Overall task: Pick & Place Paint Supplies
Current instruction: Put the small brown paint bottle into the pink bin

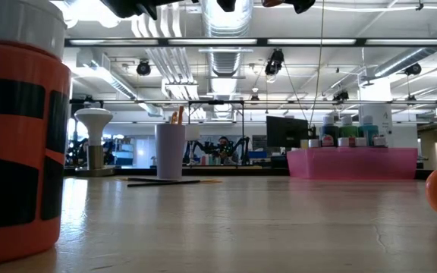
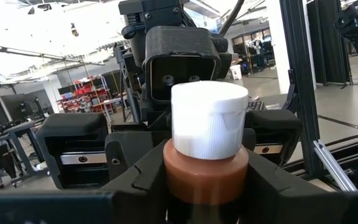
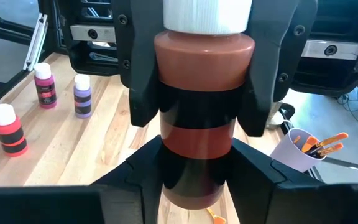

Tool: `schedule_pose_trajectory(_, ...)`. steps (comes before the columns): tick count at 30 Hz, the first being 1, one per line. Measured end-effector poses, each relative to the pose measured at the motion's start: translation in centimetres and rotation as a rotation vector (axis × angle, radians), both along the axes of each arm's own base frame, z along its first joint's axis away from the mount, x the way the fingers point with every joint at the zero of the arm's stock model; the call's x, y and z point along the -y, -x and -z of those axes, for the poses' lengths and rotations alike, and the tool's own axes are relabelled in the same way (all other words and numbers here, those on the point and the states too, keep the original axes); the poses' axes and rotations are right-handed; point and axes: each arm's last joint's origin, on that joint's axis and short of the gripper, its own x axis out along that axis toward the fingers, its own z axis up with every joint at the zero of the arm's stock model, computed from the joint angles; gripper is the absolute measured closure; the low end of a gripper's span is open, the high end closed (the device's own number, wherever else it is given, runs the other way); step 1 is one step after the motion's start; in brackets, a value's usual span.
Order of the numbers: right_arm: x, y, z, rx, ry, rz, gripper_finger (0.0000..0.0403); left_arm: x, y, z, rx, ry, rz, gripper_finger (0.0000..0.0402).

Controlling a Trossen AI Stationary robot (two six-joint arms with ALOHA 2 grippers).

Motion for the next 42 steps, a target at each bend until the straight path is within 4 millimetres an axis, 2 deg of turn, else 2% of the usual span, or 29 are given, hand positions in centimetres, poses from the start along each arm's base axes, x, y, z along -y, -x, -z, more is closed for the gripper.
schedule_pose_trajectory(11,0.0,0.0,0.0,-0.002,-0.002,0.001,0.0273,0.0,0.0,0.0,-0.004,0.000,-0.001,0.0250)
schedule_pose_trajectory(29,-0.1,0.1,0.2,-0.024,-0.063,-0.021,0.0209,0.0,-0.1,0.4,-0.040,-0.001,0.002,0.0252)
schedule_pose_trajectory(36,0.2,1.7,0.4,-0.128,-0.087,-0.003,0.0177,-0.1,-0.1,1.0,-0.104,-0.002,-0.013,0.0252)
schedule_pose_trajectory(42,0.5,3.6,-1.4,-0.100,-0.148,0.019,0.0162,-0.1,-0.2,1.6,-0.164,-0.005,-0.014,0.0252)
